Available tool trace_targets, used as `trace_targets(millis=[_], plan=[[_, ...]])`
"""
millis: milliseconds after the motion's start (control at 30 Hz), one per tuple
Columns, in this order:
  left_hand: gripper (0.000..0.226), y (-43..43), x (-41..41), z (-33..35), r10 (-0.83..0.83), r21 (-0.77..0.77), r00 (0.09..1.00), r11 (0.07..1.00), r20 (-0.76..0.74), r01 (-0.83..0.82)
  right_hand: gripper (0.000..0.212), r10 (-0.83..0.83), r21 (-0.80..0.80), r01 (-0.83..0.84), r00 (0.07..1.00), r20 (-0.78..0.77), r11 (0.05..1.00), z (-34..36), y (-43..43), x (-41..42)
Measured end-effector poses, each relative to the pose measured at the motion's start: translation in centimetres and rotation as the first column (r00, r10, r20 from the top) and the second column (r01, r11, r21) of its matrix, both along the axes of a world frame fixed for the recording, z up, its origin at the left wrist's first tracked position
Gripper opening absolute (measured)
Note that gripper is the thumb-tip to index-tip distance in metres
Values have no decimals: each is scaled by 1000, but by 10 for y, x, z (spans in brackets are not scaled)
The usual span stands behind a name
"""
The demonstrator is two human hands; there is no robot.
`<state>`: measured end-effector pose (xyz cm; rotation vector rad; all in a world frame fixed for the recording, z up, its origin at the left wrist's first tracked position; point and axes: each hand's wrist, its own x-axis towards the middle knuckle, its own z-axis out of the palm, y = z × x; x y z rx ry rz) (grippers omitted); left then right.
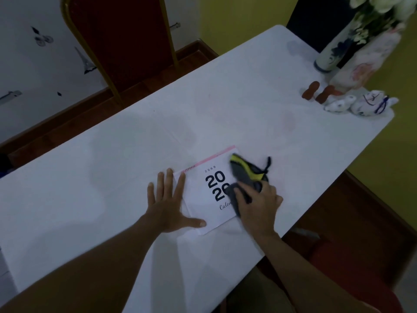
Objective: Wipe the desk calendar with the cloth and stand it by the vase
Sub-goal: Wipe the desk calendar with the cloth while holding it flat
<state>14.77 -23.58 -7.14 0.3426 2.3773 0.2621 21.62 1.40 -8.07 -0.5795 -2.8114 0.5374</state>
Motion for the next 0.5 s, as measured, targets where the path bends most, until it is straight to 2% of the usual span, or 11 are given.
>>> trace_targets(millis=[67,100,233,300,400,433,500], plan=[[160,0,0,0,4,-3,1000,1000,3,-4,16,-125,-63,125,992,4,990,0,-6,-4],[159,0,0,0,1,-7,1000,1000,1,-1,14,-103,-65,102,995,-3,993,0,-13,1],[159,0,-1,0,-1,-8,1000,1000,-5,1,17,159,0,-159,987,0,987,-5,-10,33],[160,1,0,-1,10,-4,1000,1000,-6,-10,15,51,20,-51,999,-2,999,-4,6,27],[161,1,1,-2,17,-10,1000,1000,-12,-17,16,-261,-49,259,965,-35,965,-1,9,13],[161,1,1,-2,18,-10,1000,1000,-11,-18,16,-277,-60,275,960,-35,960,0,2,12],[160,1,1,-1,19,-9,1000,1000,-8,-20,18,-165,-42,164,986,-23,986,-1,-12,21]])
